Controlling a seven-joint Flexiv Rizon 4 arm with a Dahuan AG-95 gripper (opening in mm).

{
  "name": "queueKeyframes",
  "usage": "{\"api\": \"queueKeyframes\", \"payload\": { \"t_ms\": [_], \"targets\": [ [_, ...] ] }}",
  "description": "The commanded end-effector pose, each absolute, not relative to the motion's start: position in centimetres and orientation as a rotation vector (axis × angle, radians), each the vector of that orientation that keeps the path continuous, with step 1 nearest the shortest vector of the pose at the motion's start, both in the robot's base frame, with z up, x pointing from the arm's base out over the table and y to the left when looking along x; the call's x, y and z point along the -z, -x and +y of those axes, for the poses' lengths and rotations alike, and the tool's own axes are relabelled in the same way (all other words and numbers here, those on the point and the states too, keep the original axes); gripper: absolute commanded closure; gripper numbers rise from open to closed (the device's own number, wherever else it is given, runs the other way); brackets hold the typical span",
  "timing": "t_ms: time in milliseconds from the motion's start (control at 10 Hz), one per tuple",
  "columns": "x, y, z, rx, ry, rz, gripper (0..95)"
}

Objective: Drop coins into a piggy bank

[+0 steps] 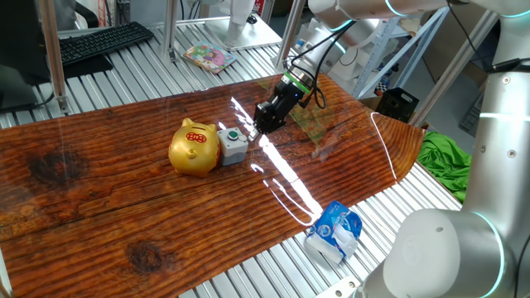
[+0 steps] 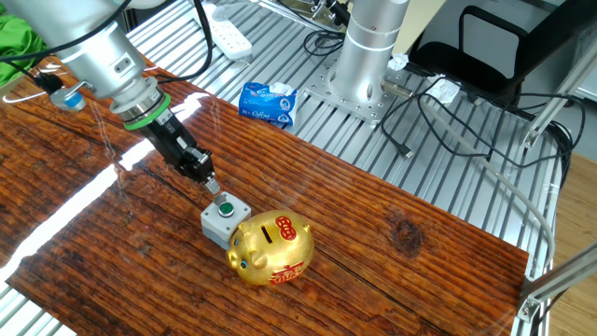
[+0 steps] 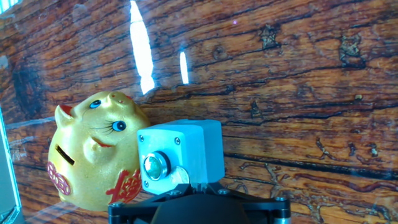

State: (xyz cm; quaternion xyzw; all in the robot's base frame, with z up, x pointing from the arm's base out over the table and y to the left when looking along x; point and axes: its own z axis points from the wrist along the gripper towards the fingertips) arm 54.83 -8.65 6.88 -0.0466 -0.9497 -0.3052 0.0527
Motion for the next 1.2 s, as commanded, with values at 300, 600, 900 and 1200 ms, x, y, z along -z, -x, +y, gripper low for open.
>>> {"api": "queueKeyframes", "payload": {
  "t_ms": [300,600,900,1200],
  "targets": [
    [-6.85,-54.89,-8.67,0.97,0.159,-2.866,76.0],
    [-6.81,-54.88,-8.67,0.987,0.163,-2.857,76.0],
    [-6.77,-54.85,-8.62,1.011,0.163,-2.848,95.0],
    [-6.74,-54.83,-8.6,1.013,0.165,-2.848,95.0]
  ]
}}
